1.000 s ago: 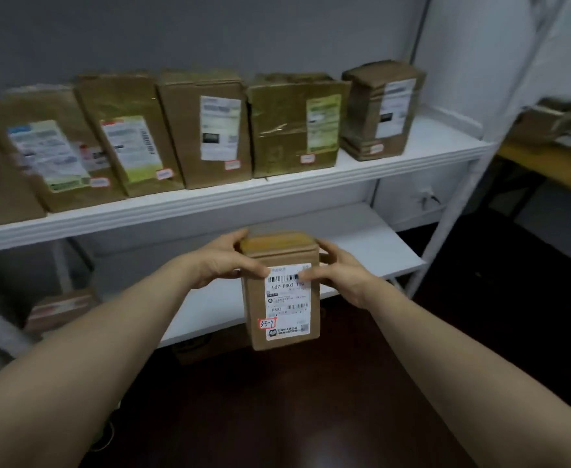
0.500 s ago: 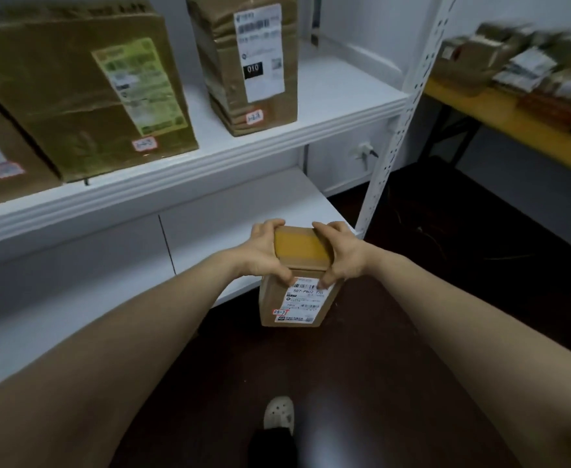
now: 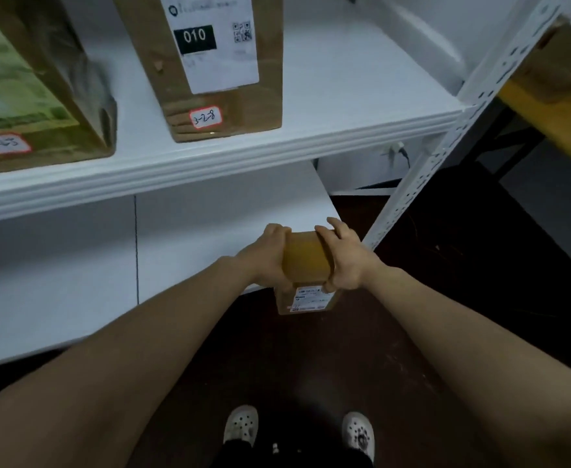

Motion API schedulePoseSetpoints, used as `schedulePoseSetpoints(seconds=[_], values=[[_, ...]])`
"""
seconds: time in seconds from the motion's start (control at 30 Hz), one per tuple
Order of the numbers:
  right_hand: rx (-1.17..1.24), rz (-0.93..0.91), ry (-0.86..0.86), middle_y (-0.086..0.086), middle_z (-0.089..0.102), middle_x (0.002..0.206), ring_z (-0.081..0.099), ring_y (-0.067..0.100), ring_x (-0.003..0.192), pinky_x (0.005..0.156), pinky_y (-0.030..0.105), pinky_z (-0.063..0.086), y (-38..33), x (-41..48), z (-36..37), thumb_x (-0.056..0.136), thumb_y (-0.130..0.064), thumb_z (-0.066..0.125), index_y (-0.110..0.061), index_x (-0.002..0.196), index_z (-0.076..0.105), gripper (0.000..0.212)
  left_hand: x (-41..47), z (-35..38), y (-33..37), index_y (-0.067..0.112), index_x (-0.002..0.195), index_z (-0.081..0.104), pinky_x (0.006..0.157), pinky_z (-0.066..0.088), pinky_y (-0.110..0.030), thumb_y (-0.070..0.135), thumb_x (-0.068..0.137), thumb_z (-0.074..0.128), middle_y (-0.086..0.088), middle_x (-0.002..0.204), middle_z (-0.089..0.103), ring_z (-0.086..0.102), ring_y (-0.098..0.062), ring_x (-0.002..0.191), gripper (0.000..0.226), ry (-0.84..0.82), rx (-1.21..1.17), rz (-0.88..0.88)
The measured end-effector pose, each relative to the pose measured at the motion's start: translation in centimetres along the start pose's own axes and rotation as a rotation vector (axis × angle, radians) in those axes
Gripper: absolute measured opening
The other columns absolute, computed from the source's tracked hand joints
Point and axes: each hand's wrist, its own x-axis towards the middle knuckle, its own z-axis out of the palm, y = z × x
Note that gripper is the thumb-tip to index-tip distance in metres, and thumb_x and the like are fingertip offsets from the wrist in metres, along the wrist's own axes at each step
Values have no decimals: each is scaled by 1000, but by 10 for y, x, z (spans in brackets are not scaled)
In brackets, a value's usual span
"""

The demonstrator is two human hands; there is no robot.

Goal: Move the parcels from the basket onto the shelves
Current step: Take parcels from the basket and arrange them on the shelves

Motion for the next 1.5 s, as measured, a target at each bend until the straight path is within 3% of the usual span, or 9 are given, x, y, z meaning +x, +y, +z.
schedulePoseSetpoints(seconds=[0.13, 0.23, 0.43, 0.67, 0.93, 1.13, 1.5], values=[[-71, -127, 13, 6, 14, 152, 14, 25, 140, 108, 40, 34, 39, 42, 3, 63, -28, 84, -18, 152, 7, 117, 37, 22, 5, 21, 151, 0, 102, 42, -41, 35, 57, 89, -4, 149, 17, 37, -24, 129, 130, 65, -50, -103], [-80, -200, -27, 8, 13, 152, 13, 28, 141, 109, 44, 34, 66, 70, 16, 65, -29, 82, -17, 152, 5, 117, 62, 40, 8, 22, 151, -9, 103, 43, -42, 33, 58, 88, -3, 152, 10, 33, -25, 133, 135, 62, -38, -158], [-40, -293, -54, 8, 8, 153, 13, 30, 141, 107, 50, 36, 85, 125, 44, 65, -33, 85, -18, 153, 1, 123, 99, 62, -12, 21, 152, -8, 103, 42, -41, 25, 61, 86, -3, 155, 2, 27, -27, 137, 131, 122, 69, -247], [-34, -314, -63, 7, 4, 154, 36, 34, 131, 100, 47, 44, 89, 177, 85, 63, -28, 86, -20, 153, -1, 125, 140, 84, -60, 22, 152, -5, 107, 38, -44, 22, 60, 89, -4, 156, -2, 25, -29, 139, 132, 128, 83, -284], [-76, -333, -77, 8, 1, 155, 33, 34, 132, 101, 46, 44, 95, 216, 120, 67, -25, 84, -18, 153, -3, 122, 171, 117, -96, 20, 152, -6, 107, 38, -45, 24, 63, 88, -7, 156, -3, 26, -31, 139, 130, 150, 62, -277], [-53, -326, -56, 8, -13, 157, 26, 38, 137, 101, 48, 43, 92, 222, 136, 68, -25, 85, -22, 152, -11, 128, 174, 124, -106, 20, 152, -7, 107, 37, -46, 24, 68, 85, -10, 156, -7, 21, -32, 140, 125, 187, 29, -251], [-69, -318, -2, 11, -8, 156, 33, 38, 132, 101, 47, 44, 85, 237, 136, 71, -19, 83, -19, 152, -8, 122, 185, 117, -118, 16, 152, -4, 104, 40, -46, 26, 73, 80, -13, 155, -1, 26, -34, 136, 115, 226, 42, -214]])
